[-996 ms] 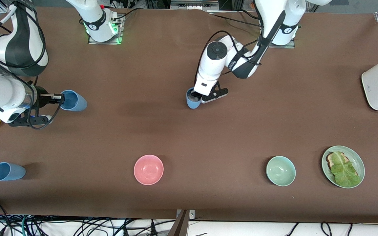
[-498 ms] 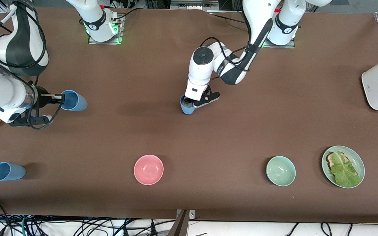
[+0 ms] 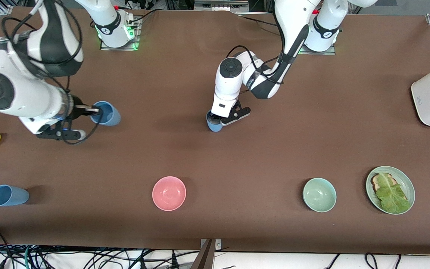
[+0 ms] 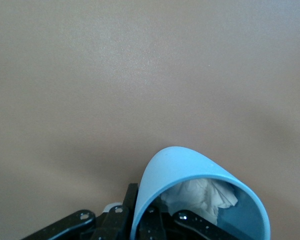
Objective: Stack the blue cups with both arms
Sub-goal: 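Carry the held cup with the right gripper toward the tissue cup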
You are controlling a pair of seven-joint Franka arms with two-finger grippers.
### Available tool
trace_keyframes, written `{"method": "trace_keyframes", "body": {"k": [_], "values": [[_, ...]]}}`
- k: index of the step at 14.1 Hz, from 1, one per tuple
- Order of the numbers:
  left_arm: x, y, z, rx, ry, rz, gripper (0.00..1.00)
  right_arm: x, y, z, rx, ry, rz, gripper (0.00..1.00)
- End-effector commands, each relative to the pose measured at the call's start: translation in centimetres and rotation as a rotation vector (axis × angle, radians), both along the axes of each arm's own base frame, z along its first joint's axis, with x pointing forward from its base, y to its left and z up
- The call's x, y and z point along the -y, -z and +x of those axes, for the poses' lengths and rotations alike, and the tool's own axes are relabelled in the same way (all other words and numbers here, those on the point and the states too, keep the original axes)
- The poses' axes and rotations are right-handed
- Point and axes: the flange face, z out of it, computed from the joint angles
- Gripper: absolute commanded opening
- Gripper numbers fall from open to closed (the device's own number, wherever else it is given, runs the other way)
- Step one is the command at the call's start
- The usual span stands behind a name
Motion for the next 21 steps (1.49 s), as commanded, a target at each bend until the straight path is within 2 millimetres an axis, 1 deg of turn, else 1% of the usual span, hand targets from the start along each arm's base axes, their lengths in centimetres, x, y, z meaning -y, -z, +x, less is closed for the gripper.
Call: {"method": "trace_keyframes", "body": {"k": [1,2,3,4,5,6,7,9,10,12,14,15,17,18,19,21], "values": [[0.5,-0.1,0.8,0.025,-0.01,0.021,0.42,-4.3,-1.9,-1.0,0.013,0.071,-0.002,0.0],[0.4,-0.4,0.9,0.024,-0.014,0.024,0.58,-5.9,-2.0,-1.5,0.013,0.078,-0.006,0.0],[0.1,-1.0,1.1,0.012,-0.023,0.043,0.73,-7.1,-1.9,-1.8,0.014,0.09,-0.01,0.0],[0.0,-2.3,1.5,0.008,-0.028,0.052,0.84,-8.6,-2.1,-2.2,0.024,0.098,-0.011,0.0],[-0.1,-3.0,1.7,-0.003,-0.034,0.067,0.9,-10.0,-2.0,-2.6,0.027,0.107,-0.019,0.0],[-0.1,-3.7,1.7,-0.004,-0.036,0.07,0.94,-11.4,-1.5,-2.9,0.027,0.116,-0.024,0.0],[-0.1,-4.5,1.7,0.0,-0.043,0.065,0.96,-13.1,-1.7,-3.1,0.047,0.126,-0.019,0.0],[-0.6,-5.9,1.9,-0.006,-0.057,0.077,0.98,-15.6,-1.3,-3.2,0.071,0.159,-0.013,0.0],[-0.8,-7.0,2.1,-0.008,-0.064,0.075,0.98,-16.8,-0.9,-3.5,0.074,0.164,-0.013,0.0],[-1.4,-8.5,2.3,-0.019,-0.066,0.091,0.98,-18.7,-0.4,-3.9,0.091,0.183,-0.006,0.0],[-3.8,-10.5,3.8,-0.03,-0.072,0.105,0.99,-20.1,0.1,-4.3,0.1,0.199,-0.004,0.0],[-5.0,-11.6,4.4,-0.041,-0.046,0.109,0.99,-20.7,0.3,-4.4,0.105,0.206,-0.001,0.0],[-9.2,-14.0,6.6,-0.064,0.003,0.118,0.99,-22.3,1.0,-4.9,0.113,0.215,0.003,0.0],[-11.4,-15.3,7.6,-0.071,0.028,0.118,0.99,-23.1,1.1,-5.1,0.123,0.22,0.01,0.0],[-13.5,-16.5,8.5,-0.08,0.051,0.114,0.99,-24.2,1.6,-5.3,0.125,0.224,0.012,0.0],[-17.8,-18.9,10.0,-0.083,0.106,0.112,0.99,-26.6,1.8,-5.3,0.134,0.248,0.02,0.0]]}}
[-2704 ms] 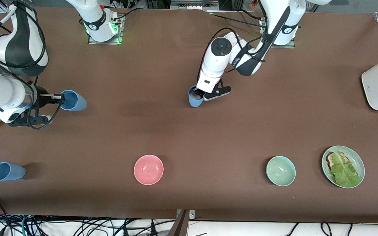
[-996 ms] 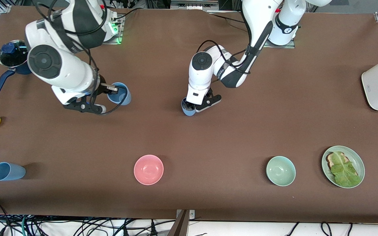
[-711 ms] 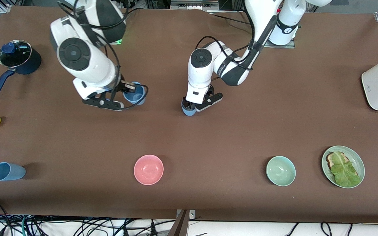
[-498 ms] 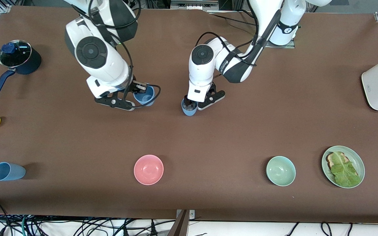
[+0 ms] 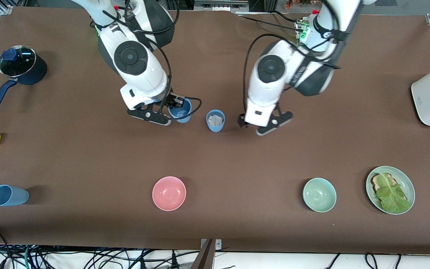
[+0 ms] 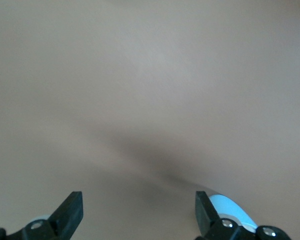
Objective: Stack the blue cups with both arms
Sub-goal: 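Lower the cup into the tissue cup while the left gripper withdraws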
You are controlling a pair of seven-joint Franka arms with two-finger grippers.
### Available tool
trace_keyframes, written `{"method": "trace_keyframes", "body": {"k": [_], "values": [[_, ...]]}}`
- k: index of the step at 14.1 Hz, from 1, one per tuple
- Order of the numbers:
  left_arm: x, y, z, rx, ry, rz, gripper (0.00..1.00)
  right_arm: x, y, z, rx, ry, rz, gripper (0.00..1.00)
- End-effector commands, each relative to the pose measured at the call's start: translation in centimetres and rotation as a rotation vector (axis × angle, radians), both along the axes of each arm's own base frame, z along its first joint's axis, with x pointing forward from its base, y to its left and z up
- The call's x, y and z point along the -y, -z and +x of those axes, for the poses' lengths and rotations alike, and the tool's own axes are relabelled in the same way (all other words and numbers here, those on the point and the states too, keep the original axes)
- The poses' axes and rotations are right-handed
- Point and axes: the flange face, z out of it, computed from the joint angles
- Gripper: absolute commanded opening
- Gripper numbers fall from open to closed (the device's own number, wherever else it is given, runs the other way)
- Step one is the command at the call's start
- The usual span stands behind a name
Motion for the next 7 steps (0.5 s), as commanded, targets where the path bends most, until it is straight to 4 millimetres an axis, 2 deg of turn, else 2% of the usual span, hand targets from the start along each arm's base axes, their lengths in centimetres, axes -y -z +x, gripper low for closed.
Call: {"method": "trace_keyframes", "body": {"k": [1,3,5,7], "values": [[-5.8,-3.9,1.3,-0.005,0.111,0.014,0.99,-4.0,0.1,0.3,0.01,0.042,0.019,0.0],[-10.0,-5.7,2.5,-0.005,0.174,0.013,0.99,-6.0,0.6,0.1,0.013,0.063,0.016,0.0],[-14.6,-7.1,3.6,-0.002,0.247,0.01,0.99,-7.8,1.8,-1.1,0.022,0.051,-0.016,0.0],[-18.2,-8.0,4.2,-0.009,0.311,0.008,0.99,-9.2,3.0,-1.9,0.042,0.043,-0.037,0.0]]}}
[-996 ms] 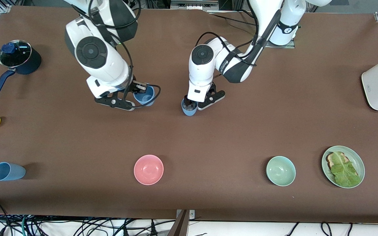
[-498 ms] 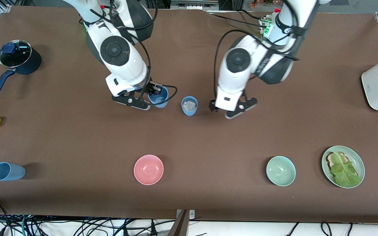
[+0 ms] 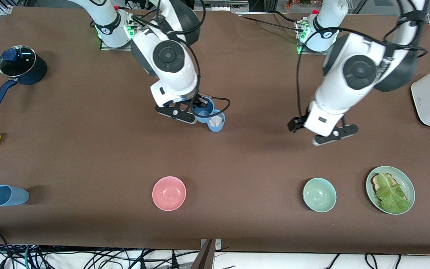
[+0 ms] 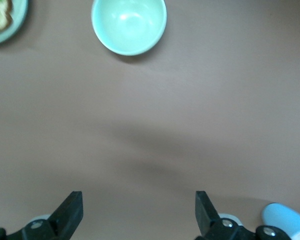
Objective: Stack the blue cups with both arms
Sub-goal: 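Lower the cup into the tissue cup while the left gripper withdraws, then open the right gripper to release the stacked cup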
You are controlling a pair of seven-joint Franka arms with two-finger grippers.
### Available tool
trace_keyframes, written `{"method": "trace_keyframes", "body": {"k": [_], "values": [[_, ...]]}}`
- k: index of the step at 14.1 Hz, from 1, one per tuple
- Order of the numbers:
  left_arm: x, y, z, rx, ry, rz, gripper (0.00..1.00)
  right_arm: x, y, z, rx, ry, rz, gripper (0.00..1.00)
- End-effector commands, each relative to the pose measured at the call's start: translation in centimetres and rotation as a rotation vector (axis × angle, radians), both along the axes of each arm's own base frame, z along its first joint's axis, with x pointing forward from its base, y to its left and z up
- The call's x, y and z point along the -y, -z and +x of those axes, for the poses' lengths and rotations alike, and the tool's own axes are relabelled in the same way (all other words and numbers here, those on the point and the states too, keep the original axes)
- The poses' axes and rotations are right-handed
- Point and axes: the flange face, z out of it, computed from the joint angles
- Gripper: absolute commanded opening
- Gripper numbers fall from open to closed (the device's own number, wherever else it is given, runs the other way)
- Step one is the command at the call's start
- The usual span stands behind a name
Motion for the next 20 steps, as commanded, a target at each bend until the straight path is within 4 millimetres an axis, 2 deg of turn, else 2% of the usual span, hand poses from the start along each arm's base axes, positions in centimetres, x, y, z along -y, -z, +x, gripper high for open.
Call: {"method": "trace_keyframes", "body": {"k": [1,4,6,8,10,13,15,20], "values": [[-4.3,-1.8,0.1,0.003,0.122,0.014,0.99,-2.1,0.7,-0.3,0.033,0.007,-0.019,0.0],[-10.0,-3.2,0.8,0.015,0.236,0.01,0.99,-3.1,1.8,-0.7,0.036,-0.002,-0.017,0.0],[-13.6,-4.9,1.2,0.015,0.301,-0.005,0.99,-3.8,2.6,-1.3,0.036,-0.014,-0.027,0.0],[-16.6,-6.5,1.4,0.014,0.352,-0.036,0.99,-4.1,3.2,-1.5,0.041,-0.021,-0.04,0.0],[-18.8,-7.0,1.5,0.025,0.386,-0.038,0.99,-4.4,3.5,-1.6,0.039,-0.025,-0.038,0.0],[-21.3,-7.6,1.6,0.037,0.428,-0.036,0.99,-4.7,4.0,-1.9,0.037,-0.031,-0.04,0.0],[-22.0,-9.0,2.0,0.064,0.46,-0.027,0.99,-4.9,4.0,-1.8,0.044,-0.03,-0.031,0.0],[-21.1,-10.3,2.3,0.091,0.478,-0.017,0.99,-4.9,4.4,-1.8,0.041,-0.034,-0.034,0.0]]}}
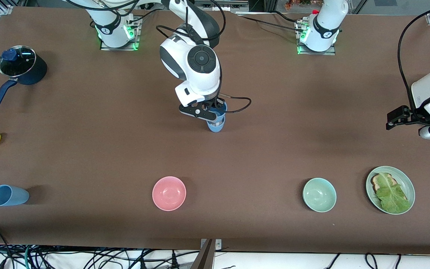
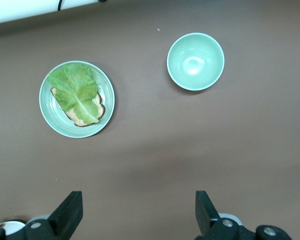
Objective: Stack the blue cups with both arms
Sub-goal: 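Open the right gripper to release the stacked cup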
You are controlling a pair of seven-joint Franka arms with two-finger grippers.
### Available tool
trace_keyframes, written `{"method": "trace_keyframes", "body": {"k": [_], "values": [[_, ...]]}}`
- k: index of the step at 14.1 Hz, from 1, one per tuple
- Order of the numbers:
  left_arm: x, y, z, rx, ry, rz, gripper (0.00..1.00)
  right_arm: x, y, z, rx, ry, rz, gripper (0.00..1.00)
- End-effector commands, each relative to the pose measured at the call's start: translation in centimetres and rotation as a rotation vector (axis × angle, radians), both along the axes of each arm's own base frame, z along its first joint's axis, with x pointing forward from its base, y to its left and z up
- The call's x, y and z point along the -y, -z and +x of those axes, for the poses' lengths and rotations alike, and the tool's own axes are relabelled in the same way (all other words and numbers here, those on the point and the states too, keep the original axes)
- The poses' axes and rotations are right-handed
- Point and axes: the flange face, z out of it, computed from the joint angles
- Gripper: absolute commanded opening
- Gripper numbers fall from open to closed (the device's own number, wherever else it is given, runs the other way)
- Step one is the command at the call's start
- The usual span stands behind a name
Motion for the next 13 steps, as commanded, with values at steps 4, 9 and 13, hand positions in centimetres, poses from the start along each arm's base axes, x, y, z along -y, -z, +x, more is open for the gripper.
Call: {"method": "trace_keyframes", "body": {"k": [4,9,13], "values": [[1.5,-2.0,0.2,0.014,0.037,-0.018,0.99,-0.6,-0.2,0.4,0.03,0.002,-0.013,0.14],[1.3,-3.3,-0.8,0.005,-0.026,-0.026,0.99,-0.4,-0.2,0.7,0.028,0.007,-0.012,0.98],[2.4,-4.6,-2.5,0.021,-0.041,-0.03,0.99,1.1,-1.2,1.8,0.039,0.004,-0.017,1.0]]}}
